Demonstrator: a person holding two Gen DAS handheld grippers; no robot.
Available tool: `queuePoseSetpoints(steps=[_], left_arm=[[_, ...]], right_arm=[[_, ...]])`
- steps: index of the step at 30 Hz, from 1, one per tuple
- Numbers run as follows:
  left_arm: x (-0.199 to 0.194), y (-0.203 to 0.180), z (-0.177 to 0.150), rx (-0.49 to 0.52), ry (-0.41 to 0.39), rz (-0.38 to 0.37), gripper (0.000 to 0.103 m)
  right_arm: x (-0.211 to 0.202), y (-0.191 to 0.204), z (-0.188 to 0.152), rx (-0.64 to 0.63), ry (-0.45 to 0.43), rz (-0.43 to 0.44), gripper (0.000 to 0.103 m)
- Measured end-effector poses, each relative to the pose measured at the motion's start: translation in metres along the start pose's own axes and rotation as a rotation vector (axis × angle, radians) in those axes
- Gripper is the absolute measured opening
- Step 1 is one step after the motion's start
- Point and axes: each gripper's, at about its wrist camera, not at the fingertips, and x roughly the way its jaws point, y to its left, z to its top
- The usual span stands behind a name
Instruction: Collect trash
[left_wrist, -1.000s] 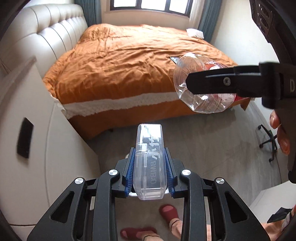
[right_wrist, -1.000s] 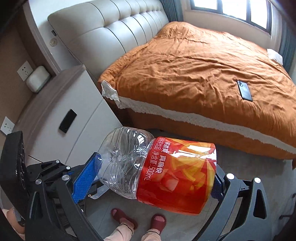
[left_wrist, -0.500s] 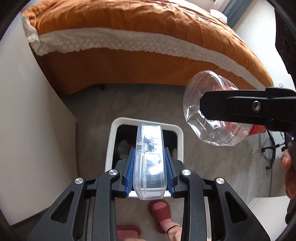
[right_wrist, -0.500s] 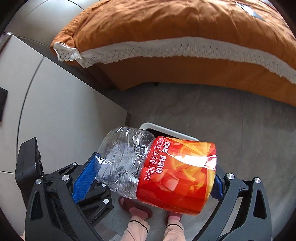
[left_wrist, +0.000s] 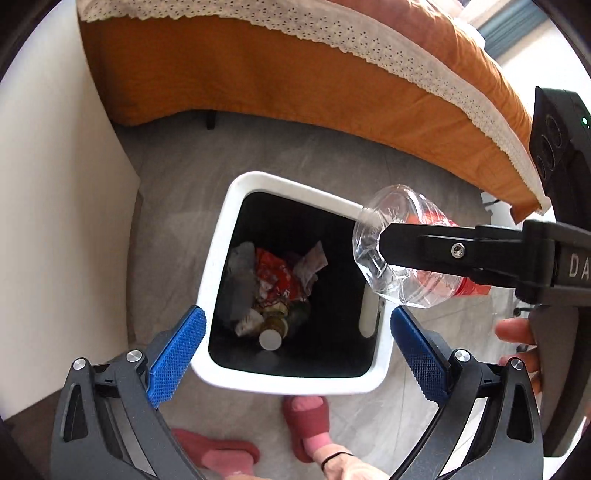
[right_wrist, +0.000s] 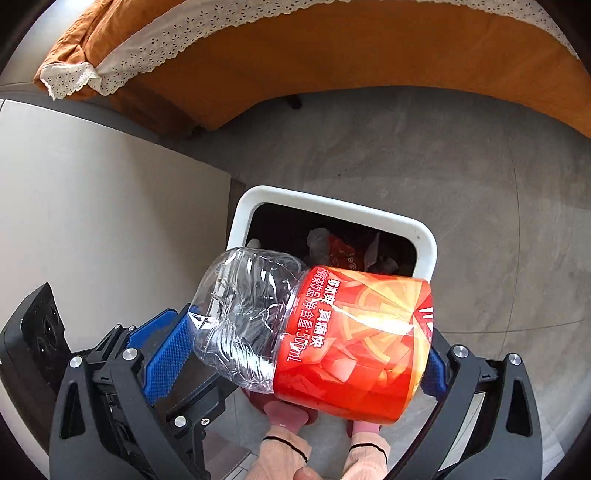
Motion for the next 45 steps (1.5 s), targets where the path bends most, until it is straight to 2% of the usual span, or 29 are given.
queuePoseSetpoints(steps=[6,8,11,12,13,15,16,17,18,19,20,23,24,27,31,34,38,45], left_arm=[[-0.013,0.0,0.0,0.006,-0.023,0.002,0.098],[-0.016,0.001,-0.001,0.016,-0.024,0.002,0.098],[-0.022,0.003,-0.002,0.009,-0.034,-0.007,0.098],[-0.023,0.004,-0.003,0.008,-0.034,-0.005,0.098],[-0.024,0.005,-0.003,0.009,-0.036,0.001,0.098],[-0.028,0.005,-0.005,0.012,-0.045,0.007,0.098],[-0.031,0.005,-0.006,0.013,-0.053,0.011,0.098],[-0.031,0.003,-0.007,0.022,-0.047,0.016,0.098],[-0.033,0.001,-0.008,0.034,-0.059,0.024,0.098],[-0.038,-0.001,-0.009,0.038,-0.081,0.023,0.098],[-0.041,-0.002,-0.008,0.032,-0.094,0.01,0.098],[-0.046,0.0,0.001,-0.039,-0.128,-0.015,0.098],[-0.046,0.0,0.004,-0.048,-0.131,0.01,0.098],[-0.049,-0.001,0.012,-0.039,-0.135,0.026,0.098],[-0.064,-0.002,0.014,-0.027,-0.131,0.043,0.098],[-0.086,-0.005,0.013,-0.02,-0.137,0.078,0.098],[-0.127,-0.011,0.011,-0.016,-0.159,0.119,0.098],[-0.233,-0.041,0.016,-0.031,-0.249,0.157,0.098]], right_arm=[[-0.001,0.008,0.003,-0.03,-0.021,-0.063,0.1],[0.009,0.012,0.005,-0.074,0.031,-0.106,0.1],[0.008,0.027,0.001,-0.168,-0.012,-0.128,0.1],[0.012,0.028,0.0,-0.179,0.014,-0.141,0.1],[0.016,0.029,0.0,-0.17,0.058,-0.129,0.1],[0.015,0.029,-0.001,-0.167,0.047,-0.079,0.1],[0.024,0.03,-0.002,-0.185,0.113,-0.104,0.1],[0.024,0.03,-0.002,-0.166,0.135,-0.093,0.1],[0.008,0.033,-0.003,-0.138,0.079,0.019,0.1],[0.0,0.037,-0.003,-0.132,0.05,0.067,0.1],[-0.005,0.041,-0.003,-0.129,0.049,0.091,0.1],[0.0,0.038,-0.008,-0.04,0.125,0.2,0.1],[-0.002,0.039,-0.012,-0.028,0.123,0.202,0.1],[-0.016,0.046,-0.016,-0.049,0.075,0.163,0.099],[-0.036,0.05,-0.014,-0.038,0.065,0.163,0.099],[-0.048,0.056,-0.012,-0.026,0.05,0.164,0.099],[-0.091,0.066,-0.01,-0.025,0.012,0.192,0.1],[-0.181,0.1,-0.021,-0.096,-0.06,0.231,0.1]])
